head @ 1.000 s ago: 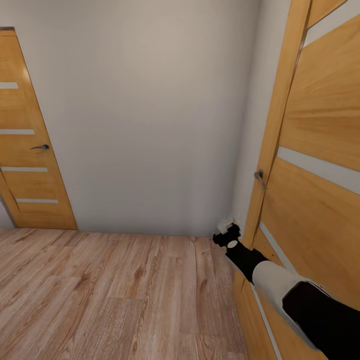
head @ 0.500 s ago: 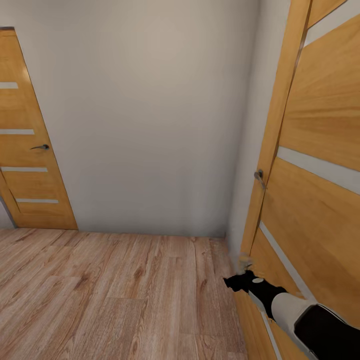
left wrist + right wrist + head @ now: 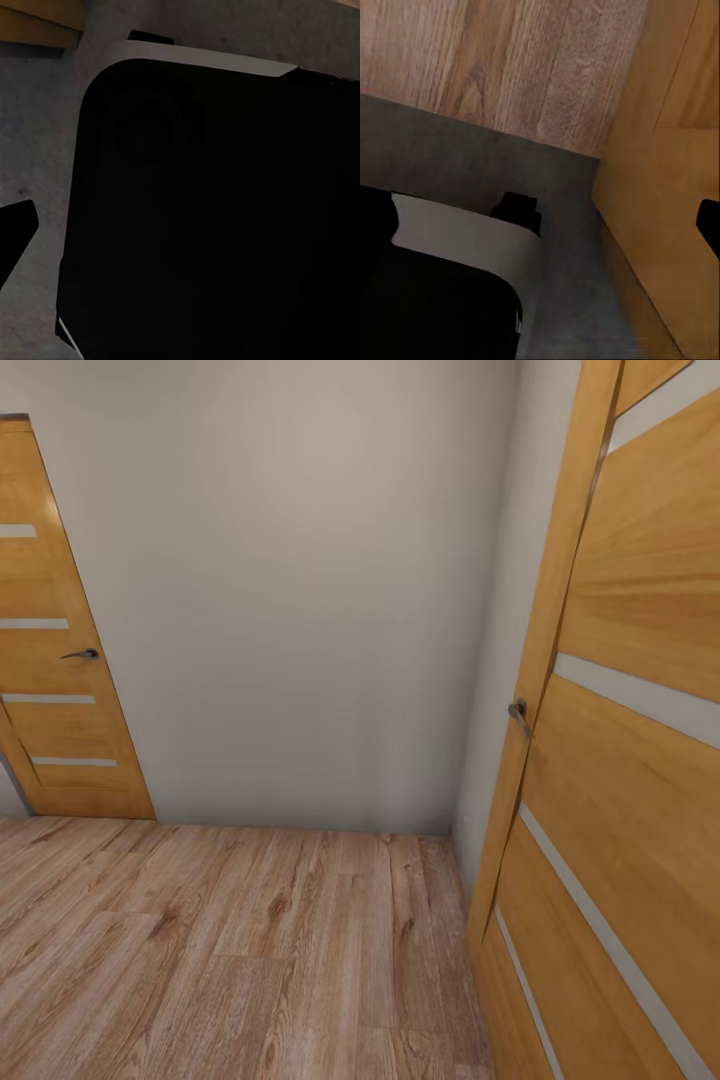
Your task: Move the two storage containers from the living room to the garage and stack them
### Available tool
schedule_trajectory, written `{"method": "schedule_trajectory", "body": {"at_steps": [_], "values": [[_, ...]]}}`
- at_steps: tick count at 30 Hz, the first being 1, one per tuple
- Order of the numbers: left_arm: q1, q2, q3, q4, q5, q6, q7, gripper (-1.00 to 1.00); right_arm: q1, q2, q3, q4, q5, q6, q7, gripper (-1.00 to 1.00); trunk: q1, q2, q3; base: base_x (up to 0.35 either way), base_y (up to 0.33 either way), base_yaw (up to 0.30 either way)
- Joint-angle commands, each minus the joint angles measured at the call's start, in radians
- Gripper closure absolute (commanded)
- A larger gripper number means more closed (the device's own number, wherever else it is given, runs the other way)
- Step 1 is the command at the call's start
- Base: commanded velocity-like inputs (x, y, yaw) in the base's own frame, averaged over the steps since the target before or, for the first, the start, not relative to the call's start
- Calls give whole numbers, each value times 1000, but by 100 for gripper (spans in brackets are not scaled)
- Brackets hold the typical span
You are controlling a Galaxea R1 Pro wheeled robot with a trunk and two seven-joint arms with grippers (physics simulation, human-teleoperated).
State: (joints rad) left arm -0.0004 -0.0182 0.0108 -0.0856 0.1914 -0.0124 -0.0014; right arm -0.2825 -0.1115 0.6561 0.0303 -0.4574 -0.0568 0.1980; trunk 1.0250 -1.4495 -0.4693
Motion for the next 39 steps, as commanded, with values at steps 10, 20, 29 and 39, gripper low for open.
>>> {"method": "schedule_trajectory", "body": {"at_steps": [10,20,29,39], "values": [[0,1,1,0,8,-1,1,-100,93,9,6,3,-32,-64,8,-100,0,0,-1,0,0,0],[0,0,0,0,8,-1,0,-100,95,10,6,3,-33,-62,8,-100,0,0,-1,0,0,0],[0,0,0,0,8,-1,0,-100,95,10,7,3,-32,-60,5,-100,0,0,-1,0,0,0],[0,0,1,0,10,-1,0,-100,95,10,11,3,-26,-60,2,-100,0,0,-1,0,0,0]]}}
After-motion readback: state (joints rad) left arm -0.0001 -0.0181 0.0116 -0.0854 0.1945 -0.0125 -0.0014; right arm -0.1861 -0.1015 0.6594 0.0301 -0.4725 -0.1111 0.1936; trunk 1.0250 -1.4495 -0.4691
